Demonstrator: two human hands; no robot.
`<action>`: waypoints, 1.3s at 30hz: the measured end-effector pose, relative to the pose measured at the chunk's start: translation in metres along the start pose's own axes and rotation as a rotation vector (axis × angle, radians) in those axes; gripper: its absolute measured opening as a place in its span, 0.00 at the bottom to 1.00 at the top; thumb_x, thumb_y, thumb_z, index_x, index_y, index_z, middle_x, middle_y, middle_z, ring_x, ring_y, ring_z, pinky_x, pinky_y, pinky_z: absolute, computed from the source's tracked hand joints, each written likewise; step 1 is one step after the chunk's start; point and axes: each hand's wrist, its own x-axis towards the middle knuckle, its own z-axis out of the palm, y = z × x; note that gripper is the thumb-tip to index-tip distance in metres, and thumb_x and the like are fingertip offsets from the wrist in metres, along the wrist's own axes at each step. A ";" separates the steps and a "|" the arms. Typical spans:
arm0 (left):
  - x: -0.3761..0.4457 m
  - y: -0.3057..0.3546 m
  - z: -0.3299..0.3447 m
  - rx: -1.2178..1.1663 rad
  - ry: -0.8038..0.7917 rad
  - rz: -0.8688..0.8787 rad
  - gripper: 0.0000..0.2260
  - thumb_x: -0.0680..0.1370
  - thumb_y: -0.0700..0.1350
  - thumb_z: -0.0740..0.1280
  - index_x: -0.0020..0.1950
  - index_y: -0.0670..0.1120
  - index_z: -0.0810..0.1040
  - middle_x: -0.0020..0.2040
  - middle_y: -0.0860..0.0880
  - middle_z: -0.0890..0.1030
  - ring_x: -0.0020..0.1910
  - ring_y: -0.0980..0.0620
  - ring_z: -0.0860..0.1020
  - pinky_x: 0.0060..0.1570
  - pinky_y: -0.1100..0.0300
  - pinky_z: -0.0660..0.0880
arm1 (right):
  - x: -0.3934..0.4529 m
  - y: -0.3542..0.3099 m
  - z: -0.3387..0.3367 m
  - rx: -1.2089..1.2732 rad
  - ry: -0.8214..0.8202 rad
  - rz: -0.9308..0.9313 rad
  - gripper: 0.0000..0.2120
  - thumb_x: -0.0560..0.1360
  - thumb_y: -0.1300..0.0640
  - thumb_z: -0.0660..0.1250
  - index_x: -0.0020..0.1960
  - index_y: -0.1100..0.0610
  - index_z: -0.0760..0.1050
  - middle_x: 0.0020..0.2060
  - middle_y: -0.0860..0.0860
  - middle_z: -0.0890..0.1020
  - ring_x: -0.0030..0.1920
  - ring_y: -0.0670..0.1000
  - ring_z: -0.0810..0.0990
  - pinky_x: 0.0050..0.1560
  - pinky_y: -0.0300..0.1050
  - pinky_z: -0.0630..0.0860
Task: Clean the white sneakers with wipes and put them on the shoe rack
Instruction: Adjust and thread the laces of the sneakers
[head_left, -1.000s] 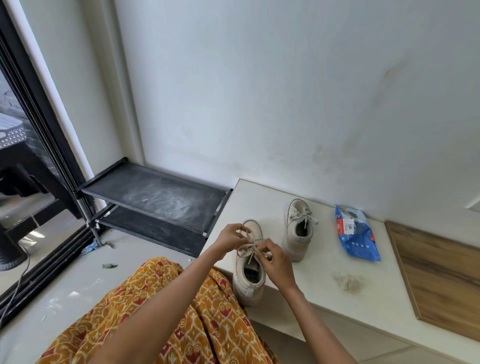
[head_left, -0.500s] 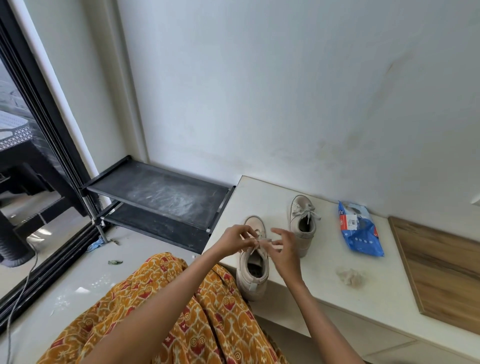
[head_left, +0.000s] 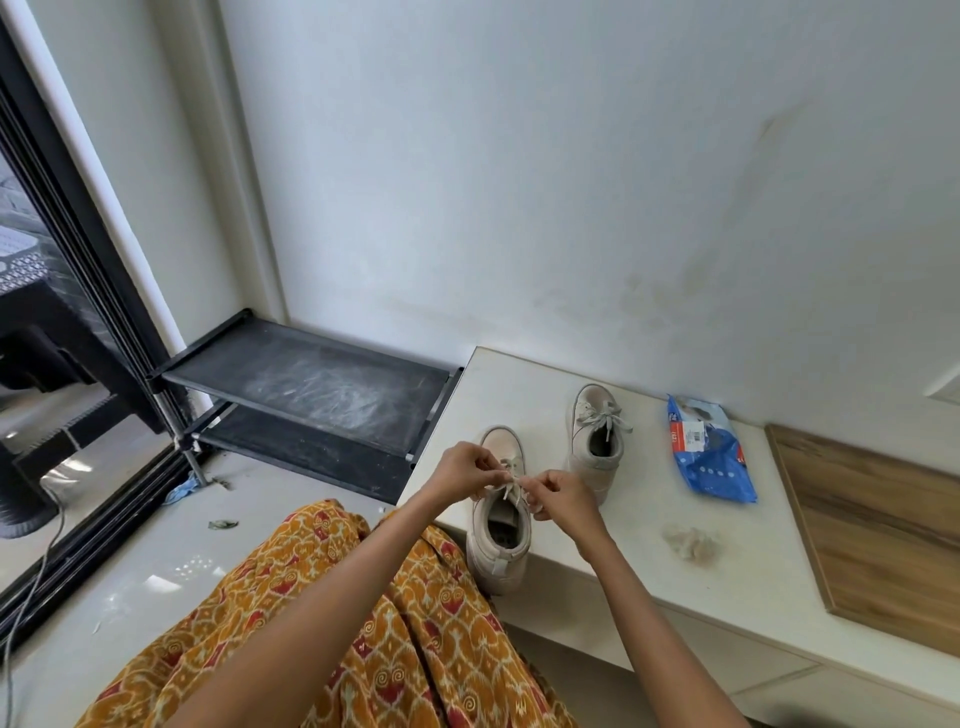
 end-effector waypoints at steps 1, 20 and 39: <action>0.001 0.000 -0.002 0.001 -0.007 -0.008 0.07 0.73 0.45 0.73 0.42 0.41 0.82 0.33 0.48 0.81 0.28 0.55 0.79 0.33 0.62 0.79 | 0.001 0.000 0.001 -0.025 -0.002 0.025 0.10 0.77 0.55 0.66 0.39 0.59 0.75 0.33 0.52 0.79 0.34 0.48 0.78 0.37 0.40 0.79; 0.002 -0.006 -0.005 0.123 -0.039 0.016 0.08 0.73 0.47 0.72 0.46 0.43 0.83 0.40 0.45 0.84 0.32 0.56 0.78 0.37 0.62 0.76 | -0.001 0.013 0.004 -0.030 -0.094 0.016 0.13 0.75 0.50 0.67 0.40 0.59 0.73 0.33 0.51 0.75 0.36 0.47 0.76 0.40 0.40 0.78; -0.003 -0.007 -0.003 0.228 0.028 0.184 0.09 0.76 0.48 0.68 0.53 0.45 0.82 0.50 0.47 0.80 0.47 0.52 0.78 0.48 0.59 0.74 | -0.007 0.019 0.007 -0.051 0.055 0.014 0.14 0.77 0.50 0.64 0.35 0.55 0.71 0.35 0.57 0.79 0.39 0.55 0.82 0.46 0.60 0.79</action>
